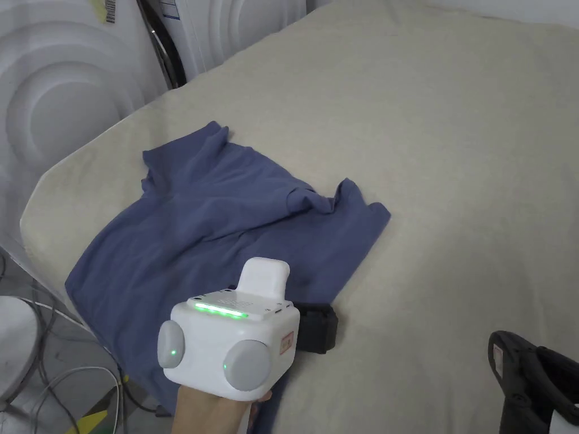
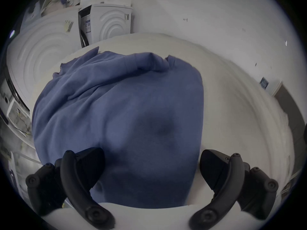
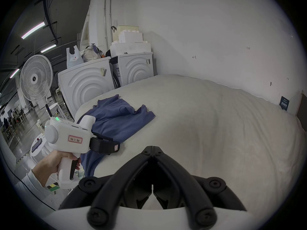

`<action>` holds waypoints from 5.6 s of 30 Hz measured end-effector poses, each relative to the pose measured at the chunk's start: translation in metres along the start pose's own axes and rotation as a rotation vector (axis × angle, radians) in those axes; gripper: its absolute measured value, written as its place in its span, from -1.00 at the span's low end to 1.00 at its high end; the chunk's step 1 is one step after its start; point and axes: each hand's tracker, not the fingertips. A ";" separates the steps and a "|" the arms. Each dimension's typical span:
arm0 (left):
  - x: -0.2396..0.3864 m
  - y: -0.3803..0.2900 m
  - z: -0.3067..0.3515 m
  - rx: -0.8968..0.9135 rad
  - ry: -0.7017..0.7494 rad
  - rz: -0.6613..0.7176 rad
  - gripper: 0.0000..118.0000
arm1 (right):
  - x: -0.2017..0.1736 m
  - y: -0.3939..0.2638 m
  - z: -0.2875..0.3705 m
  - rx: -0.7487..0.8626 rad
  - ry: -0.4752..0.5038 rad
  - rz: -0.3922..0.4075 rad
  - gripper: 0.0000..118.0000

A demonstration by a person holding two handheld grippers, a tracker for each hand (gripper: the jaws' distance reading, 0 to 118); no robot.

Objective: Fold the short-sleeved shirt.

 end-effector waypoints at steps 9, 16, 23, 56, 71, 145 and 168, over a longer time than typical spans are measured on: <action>-0.014 0.004 0.012 0.037 0.029 0.105 0.13 | 0.011 -0.005 0.003 -0.018 -0.012 -0.031 -1.00; -0.025 0.006 0.019 0.009 0.021 0.142 -0.85 | 0.005 -0.005 0.010 -0.023 -0.003 -0.026 -1.00; -0.010 0.012 0.033 0.020 0.096 0.041 -0.86 | 0.009 -0.001 0.025 -0.008 -0.018 -0.024 -1.00; 0.257 0.146 0.358 0.701 -0.401 -0.337 -0.86 | 0.136 -0.016 0.302 0.354 -0.472 -0.192 -1.00; 0.452 0.009 0.239 0.209 -0.806 -0.542 -0.86 | 0.212 -0.075 0.365 0.338 -0.710 -0.410 -1.00; 0.239 -0.024 0.026 -0.046 -0.268 -0.342 0.25 | 0.160 -0.055 0.171 -0.034 -0.394 -0.247 -1.00; 0.245 -0.015 0.097 0.047 -0.372 -0.282 -0.88 | 0.249 0.022 0.161 -0.122 -0.407 -0.235 -0.98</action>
